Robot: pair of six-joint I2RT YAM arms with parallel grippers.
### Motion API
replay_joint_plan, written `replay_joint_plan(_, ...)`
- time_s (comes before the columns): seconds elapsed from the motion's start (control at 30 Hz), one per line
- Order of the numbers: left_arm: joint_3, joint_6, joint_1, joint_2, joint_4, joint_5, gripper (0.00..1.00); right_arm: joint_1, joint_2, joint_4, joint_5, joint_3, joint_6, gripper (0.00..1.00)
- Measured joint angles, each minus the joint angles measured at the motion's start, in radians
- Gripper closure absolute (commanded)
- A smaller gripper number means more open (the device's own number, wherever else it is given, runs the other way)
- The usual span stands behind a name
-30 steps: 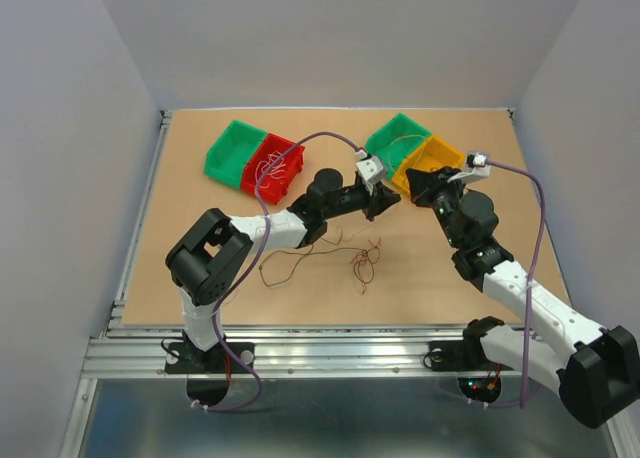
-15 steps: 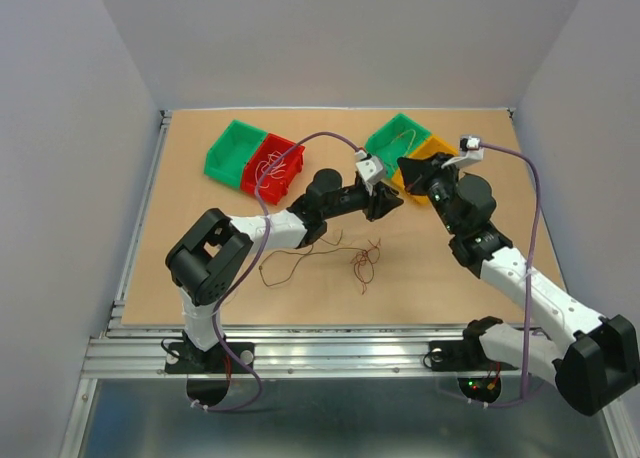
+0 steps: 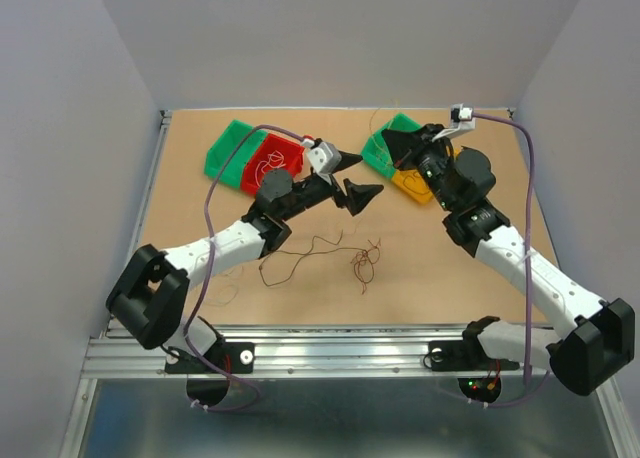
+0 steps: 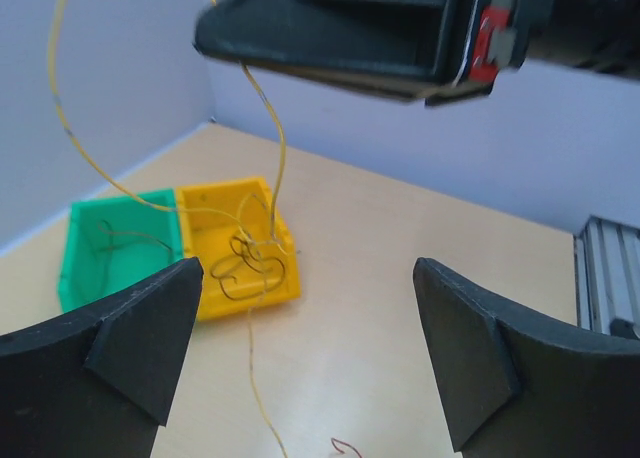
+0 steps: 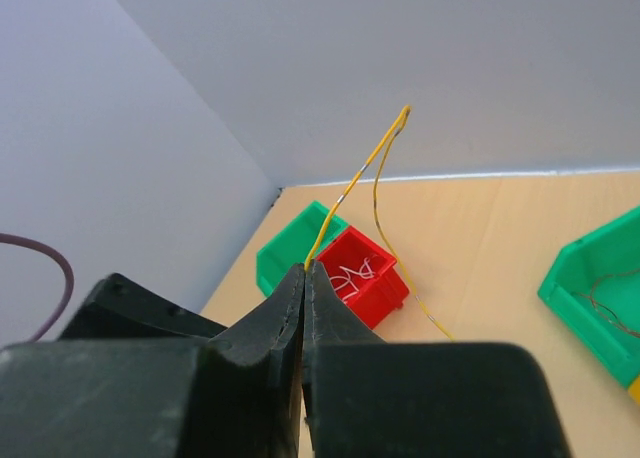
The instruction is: Untangle the cables
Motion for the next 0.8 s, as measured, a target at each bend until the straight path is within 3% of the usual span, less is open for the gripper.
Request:
replay_joint_plan(0.27,-0.054,0.000,0.007,-0.111,0.031,-0.081,0.01,0.021,0.064,0.030,-0.096,0.092,-0.008,0.99)
replay_joint_plan(0.6,-0.060,-0.033,0.030,-0.099,0.039,-0.183,0.01,0.076,0.085,0.087,-0.144,0.190,-0.001,0.99)
replay_joint_plan(0.8,0.008,-0.101,0.077,-0.013,0.045,-0.164,0.02,0.119,0.090,0.105,-0.145,0.195,-0.001,1.00)
